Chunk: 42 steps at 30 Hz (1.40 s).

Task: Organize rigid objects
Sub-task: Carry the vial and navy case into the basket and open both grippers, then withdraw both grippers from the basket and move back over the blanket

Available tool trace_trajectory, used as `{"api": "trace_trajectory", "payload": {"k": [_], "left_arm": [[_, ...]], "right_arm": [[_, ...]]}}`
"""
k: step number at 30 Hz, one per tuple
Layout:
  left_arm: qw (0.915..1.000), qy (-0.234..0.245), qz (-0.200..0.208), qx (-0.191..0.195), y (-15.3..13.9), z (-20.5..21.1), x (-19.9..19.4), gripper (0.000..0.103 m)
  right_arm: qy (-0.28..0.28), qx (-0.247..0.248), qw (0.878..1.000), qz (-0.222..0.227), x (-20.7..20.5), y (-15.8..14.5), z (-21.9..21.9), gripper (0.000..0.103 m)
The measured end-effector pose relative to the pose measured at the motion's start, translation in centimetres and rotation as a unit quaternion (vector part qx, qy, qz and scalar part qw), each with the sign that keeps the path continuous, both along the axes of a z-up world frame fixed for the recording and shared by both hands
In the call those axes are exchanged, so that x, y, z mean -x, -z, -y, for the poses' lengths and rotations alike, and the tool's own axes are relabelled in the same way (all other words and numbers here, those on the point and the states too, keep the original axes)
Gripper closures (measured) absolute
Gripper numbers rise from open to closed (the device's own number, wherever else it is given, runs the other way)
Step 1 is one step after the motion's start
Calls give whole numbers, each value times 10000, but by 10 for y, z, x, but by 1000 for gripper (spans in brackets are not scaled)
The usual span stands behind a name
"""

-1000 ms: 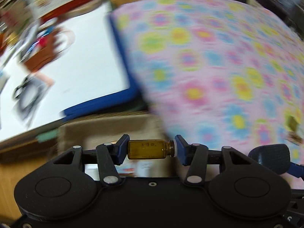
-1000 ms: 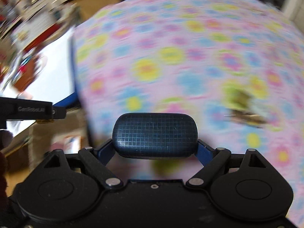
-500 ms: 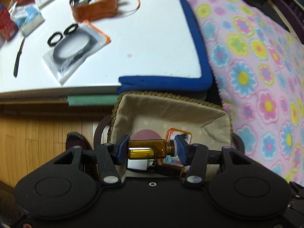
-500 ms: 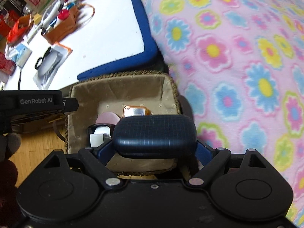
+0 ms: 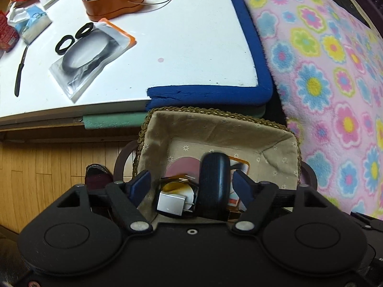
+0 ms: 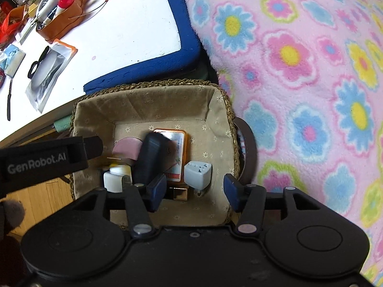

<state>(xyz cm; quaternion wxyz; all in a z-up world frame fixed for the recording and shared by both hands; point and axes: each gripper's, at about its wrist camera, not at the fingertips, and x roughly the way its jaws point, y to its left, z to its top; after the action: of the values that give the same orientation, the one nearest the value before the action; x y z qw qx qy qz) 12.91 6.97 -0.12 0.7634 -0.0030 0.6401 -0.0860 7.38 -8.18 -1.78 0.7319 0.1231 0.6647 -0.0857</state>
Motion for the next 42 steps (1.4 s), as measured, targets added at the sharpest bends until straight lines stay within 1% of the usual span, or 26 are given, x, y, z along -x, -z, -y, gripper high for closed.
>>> {"api": "trace_trajectory", "payload": {"k": [2,9,16,19,21,26,32,34,35,37,40,42], "left_arm": [[10000,-18,-81,5,2,-1,0,26],[9999,44,-115,-62,3,3,3,22],[9998,36,-122,-175,4,3,5,22],[9997,-6,-143,-189,5,2,5,22],[9997,-9,-151,-200,5,2,5,22],[9997,66,-94,-211,4,4,6,22],[9998,150,73,-140,-2,7,8,22],[9998,154,98,-76,-3,7,9,21],[9998,154,120,-62,-4,7,9,21],[9998,132,142,-94,-4,7,9,19],[9999,78,82,-93,-3,5,9,19],[10000,52,40,-24,-3,4,8,19]], "right_arm": [[8,-4,10000,-24,-1,3,0,48],[47,-18,10000,-72,3,7,3,46],[103,77,9999,-35,7,3,5,40],[120,100,9999,-30,8,2,5,35],[133,99,9999,-13,9,1,5,29],[133,90,9999,17,9,0,5,27],[150,101,9997,156,10,-4,4,27],[227,118,9994,242,10,-5,4,22],[256,132,9991,308,11,-7,5,19],[234,192,9987,402,11,-9,5,19],[161,410,9981,440,10,-11,3,16],[111,575,9973,449,10,-12,1,11]]}}
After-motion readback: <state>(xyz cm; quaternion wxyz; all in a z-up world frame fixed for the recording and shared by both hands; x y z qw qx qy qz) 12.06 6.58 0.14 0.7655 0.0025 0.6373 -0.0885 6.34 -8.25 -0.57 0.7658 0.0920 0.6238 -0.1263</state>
